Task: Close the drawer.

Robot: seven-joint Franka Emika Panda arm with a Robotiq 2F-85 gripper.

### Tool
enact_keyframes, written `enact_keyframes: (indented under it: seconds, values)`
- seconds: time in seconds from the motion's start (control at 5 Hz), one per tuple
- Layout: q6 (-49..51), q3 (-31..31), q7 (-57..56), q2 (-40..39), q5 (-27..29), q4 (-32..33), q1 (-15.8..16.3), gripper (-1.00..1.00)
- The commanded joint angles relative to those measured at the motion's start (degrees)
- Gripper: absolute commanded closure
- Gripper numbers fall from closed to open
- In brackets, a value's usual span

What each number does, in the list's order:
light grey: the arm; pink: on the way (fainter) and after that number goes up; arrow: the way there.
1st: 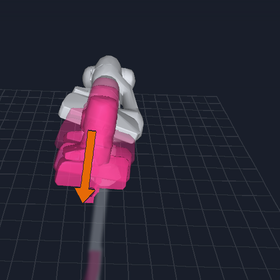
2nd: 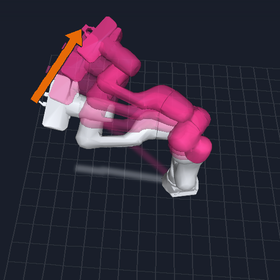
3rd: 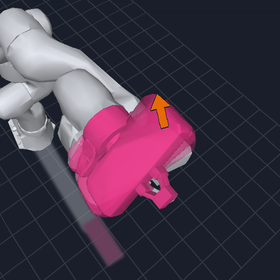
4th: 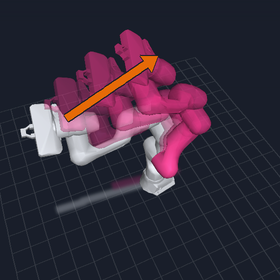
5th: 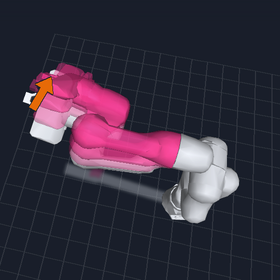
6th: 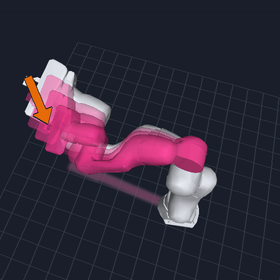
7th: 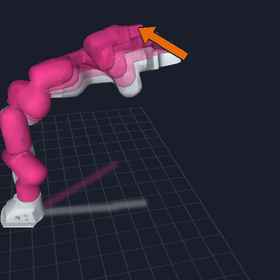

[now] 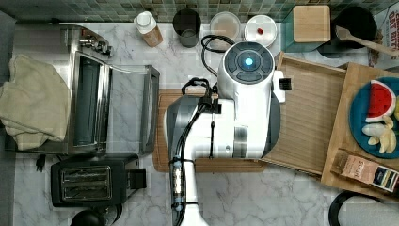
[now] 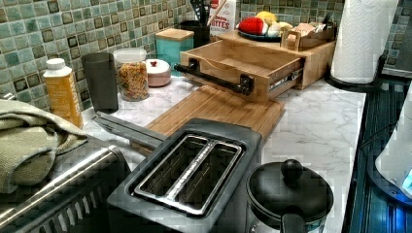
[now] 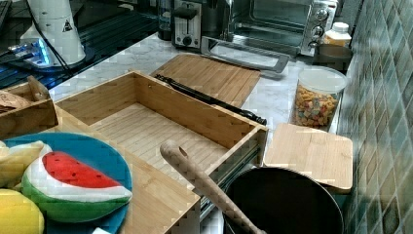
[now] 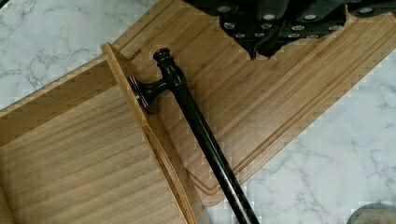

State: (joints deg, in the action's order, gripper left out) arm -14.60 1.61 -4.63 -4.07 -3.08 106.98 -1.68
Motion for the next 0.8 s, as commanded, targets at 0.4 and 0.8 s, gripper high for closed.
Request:
enact_keyframes:
  seconds: [0.4, 0.8]
  values:
    - [-2.29, 0.51, -9.07, -2.96, 0.00, -1.06, -1.05, 1.00]
    - [-9.87, 0.70, -13.91, -8.47, -1.57, -1.73, -0.43, 1.00]
